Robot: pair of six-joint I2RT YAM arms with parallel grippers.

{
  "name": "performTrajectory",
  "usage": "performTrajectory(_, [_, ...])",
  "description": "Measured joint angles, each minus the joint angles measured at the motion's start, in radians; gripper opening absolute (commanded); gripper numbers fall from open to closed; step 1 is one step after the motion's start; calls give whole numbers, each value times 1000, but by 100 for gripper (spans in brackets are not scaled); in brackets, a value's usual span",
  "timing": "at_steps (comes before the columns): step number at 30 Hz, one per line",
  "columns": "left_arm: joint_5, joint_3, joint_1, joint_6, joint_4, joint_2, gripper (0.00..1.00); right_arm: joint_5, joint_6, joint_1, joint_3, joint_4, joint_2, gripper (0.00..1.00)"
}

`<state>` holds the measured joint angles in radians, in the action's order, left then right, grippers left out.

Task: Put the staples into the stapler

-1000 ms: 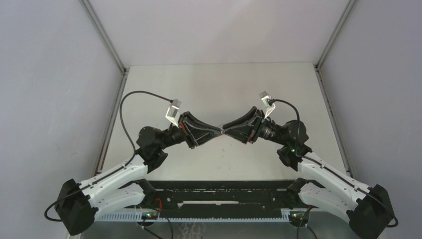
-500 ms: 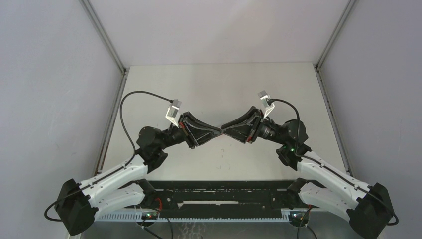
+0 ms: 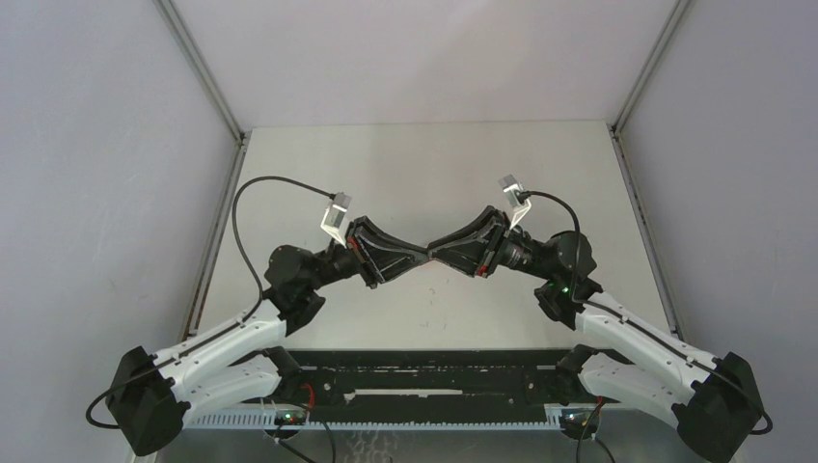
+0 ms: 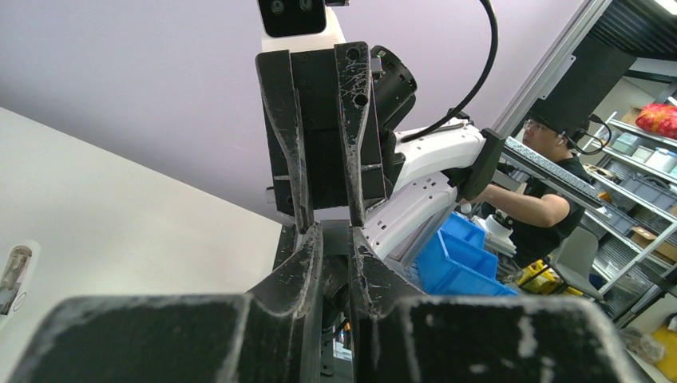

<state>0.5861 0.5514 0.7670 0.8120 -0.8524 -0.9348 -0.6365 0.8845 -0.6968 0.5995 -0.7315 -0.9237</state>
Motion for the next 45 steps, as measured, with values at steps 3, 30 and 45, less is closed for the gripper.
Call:
performTrajectory(3, [-6,0,0,0,0,2,15,0,-5,-5,0,0,0,28])
performTrajectory(30, [-85,-32,-2,-22,62,50,71,20,-71,18,0,79,32,10])
performTrajectory(45, [-571,-32,-319,-116,777,130,82,113,-302,121,1,416,84,9])
